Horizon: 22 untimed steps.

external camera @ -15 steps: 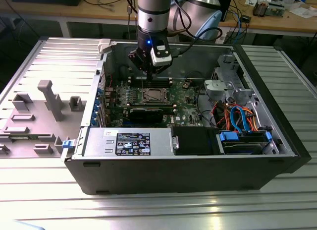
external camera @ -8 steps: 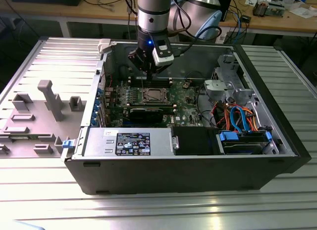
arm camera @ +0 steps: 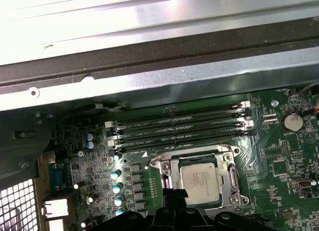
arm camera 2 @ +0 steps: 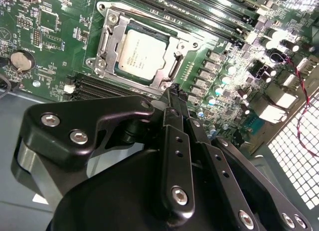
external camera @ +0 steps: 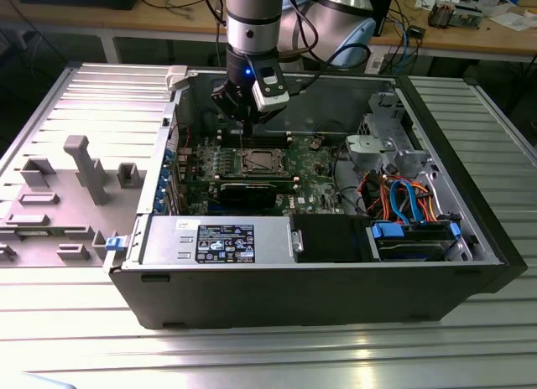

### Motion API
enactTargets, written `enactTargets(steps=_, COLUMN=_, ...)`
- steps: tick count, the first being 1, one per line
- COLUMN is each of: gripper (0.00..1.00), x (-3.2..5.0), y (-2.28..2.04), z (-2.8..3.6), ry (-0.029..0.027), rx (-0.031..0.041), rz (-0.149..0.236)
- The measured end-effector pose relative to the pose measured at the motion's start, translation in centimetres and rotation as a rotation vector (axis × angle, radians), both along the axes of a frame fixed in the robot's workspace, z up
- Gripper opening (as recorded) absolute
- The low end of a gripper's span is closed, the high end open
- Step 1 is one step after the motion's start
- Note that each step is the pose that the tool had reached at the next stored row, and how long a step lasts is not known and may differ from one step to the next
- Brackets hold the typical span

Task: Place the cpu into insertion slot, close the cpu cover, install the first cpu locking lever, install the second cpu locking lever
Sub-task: 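Install the first cpu locking lever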

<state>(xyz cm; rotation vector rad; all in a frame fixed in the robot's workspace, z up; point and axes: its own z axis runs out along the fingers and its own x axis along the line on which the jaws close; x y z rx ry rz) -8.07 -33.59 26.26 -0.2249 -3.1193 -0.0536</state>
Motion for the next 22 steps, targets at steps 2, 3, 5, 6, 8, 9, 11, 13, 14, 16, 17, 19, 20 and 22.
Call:
enactTargets(steps=2, gripper=0.11, x=0.00, y=0.00, z=0.00, ry=0.0000, rx=0.0002, rz=0.000)
enactTargets(steps=3, gripper=0.11, x=0.00, y=0.00, z=0.00, ry=0.0000, rx=0.0002, rz=0.000)
enactTargets(steps=5, gripper=0.11, x=0.00, y=0.00, z=0.00, ry=0.0000, rx=0.0003, rz=0.000)
enactTargets(steps=6, gripper=0.11, x=0.00, y=0.00, z=0.00, ry=0.0000, rx=0.0003, rz=0.000)
enactTargets(steps=8, gripper=0.11, x=0.00, y=0.00, z=0.00, ry=0.0000, rx=0.0003, rz=0.001)
enactTargets(steps=9, gripper=0.11, x=0.00, y=0.00, z=0.00, ry=0.0000, rx=0.0004, rz=0.001)
enactTargets(steps=11, gripper=0.11, x=0.00, y=0.00, z=0.00, ry=0.0000, rx=0.0003, rz=0.004)
enactTargets(steps=13, gripper=0.11, x=0.00, y=0.00, z=0.00, ry=0.0000, rx=0.0003, rz=0.009)
enactTargets(steps=14, gripper=0.11, x=0.00, y=0.00, z=0.00, ry=0.0000, rx=0.0003, rz=0.012)
enactTargets(steps=16, gripper=0.11, x=0.00, y=0.01, z=0.00, ry=0.0000, rx=0.0003, rz=0.042)
enactTargets(steps=17, gripper=0.11, x=0.00, y=0.02, z=0.00, ry=0.0000, rx=0.0003, rz=0.065)
enactTargets(steps=19, gripper=0.11, x=0.00, y=0.04, z=-0.01, ry=0.0000, rx=0.0004, rz=0.112)
enactTargets(steps=20, gripper=0.11, x=0.00, y=0.04, z=-0.01, ry=0.0000, rx=0.0004, rz=0.130)
enactTargets(steps=22, gripper=0.11, x=0.00, y=0.04, z=-0.01, ry=0.0000, rx=0.0005, rz=0.133)
